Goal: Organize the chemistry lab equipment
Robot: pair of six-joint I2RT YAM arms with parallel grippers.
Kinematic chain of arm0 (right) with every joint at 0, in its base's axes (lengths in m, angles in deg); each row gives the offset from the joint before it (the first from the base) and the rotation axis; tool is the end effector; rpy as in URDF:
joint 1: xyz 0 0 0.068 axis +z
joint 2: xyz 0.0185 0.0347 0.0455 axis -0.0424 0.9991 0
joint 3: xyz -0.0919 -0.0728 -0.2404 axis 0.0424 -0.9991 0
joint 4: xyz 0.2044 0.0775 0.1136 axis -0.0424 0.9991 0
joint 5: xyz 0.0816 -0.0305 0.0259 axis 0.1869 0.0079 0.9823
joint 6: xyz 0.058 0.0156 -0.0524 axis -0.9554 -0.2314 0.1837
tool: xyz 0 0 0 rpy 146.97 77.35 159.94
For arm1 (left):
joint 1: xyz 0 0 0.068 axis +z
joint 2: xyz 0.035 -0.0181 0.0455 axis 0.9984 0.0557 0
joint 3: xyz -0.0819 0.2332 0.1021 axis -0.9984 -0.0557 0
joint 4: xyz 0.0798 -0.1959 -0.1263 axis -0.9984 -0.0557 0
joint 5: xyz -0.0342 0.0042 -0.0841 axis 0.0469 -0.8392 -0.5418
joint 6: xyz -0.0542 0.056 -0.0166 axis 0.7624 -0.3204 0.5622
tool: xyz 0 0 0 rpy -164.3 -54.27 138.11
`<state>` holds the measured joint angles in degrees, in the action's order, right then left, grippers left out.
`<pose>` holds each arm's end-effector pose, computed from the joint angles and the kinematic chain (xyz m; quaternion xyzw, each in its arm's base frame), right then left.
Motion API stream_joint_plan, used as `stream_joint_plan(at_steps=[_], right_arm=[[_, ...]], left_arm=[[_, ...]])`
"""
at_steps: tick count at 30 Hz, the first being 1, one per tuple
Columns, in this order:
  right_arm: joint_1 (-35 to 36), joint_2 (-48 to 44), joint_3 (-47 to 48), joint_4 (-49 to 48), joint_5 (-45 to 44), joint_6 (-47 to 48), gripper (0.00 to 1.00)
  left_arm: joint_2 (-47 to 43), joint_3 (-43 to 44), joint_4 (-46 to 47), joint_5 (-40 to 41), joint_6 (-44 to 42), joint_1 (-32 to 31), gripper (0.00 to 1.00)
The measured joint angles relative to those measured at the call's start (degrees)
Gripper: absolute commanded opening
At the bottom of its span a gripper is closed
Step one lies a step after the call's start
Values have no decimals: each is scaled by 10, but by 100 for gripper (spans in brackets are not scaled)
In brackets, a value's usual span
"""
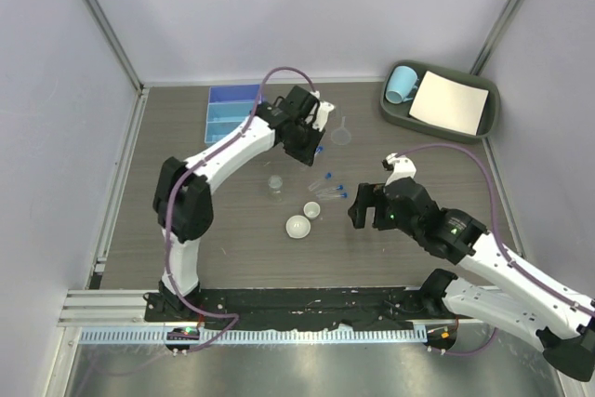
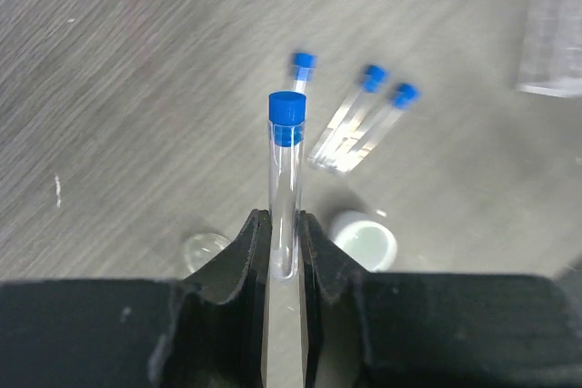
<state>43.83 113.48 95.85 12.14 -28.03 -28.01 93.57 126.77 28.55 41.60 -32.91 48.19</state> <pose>0.1359 0.1128 0.2509 -0.0429 0.8994 0.1599 0.4045 0.3405 -0.2818 0.2235 0.2918 0.9218 -0.1433 0.2113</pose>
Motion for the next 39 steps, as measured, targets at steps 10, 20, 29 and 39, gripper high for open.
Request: stream_joint_plan(at_steps=[10, 20, 29, 39], right_arm=[[0, -32, 69, 37, 148, 47, 92], [0, -19, 147, 66, 304, 84, 89], [1, 49, 162, 57, 415, 115, 88], [43, 92, 175, 5, 477, 121, 87]], left_arm=[[-188, -98, 14, -186, 37, -3, 10], [-355, -294, 90, -297, 125, -39, 11], [-528, -452, 189, -359, 214, -47, 13], [-629, -553, 278, -401, 275, -47, 13]])
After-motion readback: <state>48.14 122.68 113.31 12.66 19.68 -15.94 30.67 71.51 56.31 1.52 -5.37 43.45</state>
